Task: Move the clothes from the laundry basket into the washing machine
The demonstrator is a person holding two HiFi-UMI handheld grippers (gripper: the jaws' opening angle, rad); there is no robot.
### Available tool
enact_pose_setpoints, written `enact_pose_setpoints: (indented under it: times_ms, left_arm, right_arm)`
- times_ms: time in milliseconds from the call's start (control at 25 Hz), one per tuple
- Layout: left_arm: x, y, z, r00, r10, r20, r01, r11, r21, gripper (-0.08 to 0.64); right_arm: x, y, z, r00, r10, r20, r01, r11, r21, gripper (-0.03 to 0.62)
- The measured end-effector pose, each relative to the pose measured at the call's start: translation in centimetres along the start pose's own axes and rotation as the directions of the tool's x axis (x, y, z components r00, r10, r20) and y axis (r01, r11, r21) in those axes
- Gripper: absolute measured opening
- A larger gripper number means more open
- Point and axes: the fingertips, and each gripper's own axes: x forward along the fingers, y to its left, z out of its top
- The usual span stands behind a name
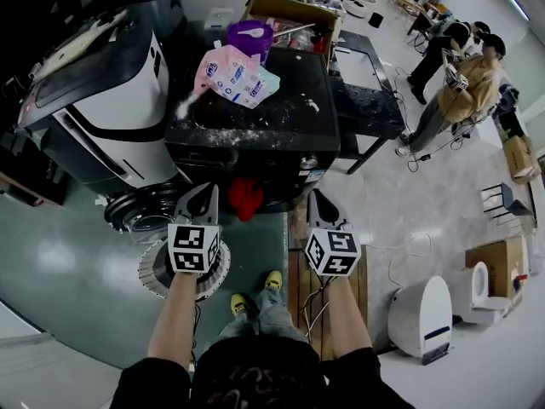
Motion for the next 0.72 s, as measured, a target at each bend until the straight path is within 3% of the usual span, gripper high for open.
enact_pose_setpoints:
  times_ms: [160,480,720]
  left_arm:
    - [-1.1,0.2,1.7,1.0,-0.002,0.027,0.001,1.0,0.03,0.011]
    - [-4.4,2.4,5.5,0.993,0.029,0.118,-0.027,0.999,-0.022,0.011]
    - [-6.7,2.7,7.1,0.989,0.039,0.143,-0.043,0.999,0.026,0.011]
  right_arm:
    - [-1.1,0.1,1.1,1.0,-0.001,0.015,0.001,1.0,0.009,0.003]
    - [-3.5,0.1,4.2,0.997,-0.012,0.075,0.011,1.0,0.014,0.004]
    - [-4.5,1.5,5.8,0.992,-0.005,0.122,0.005,1.0,-0.005,0.005]
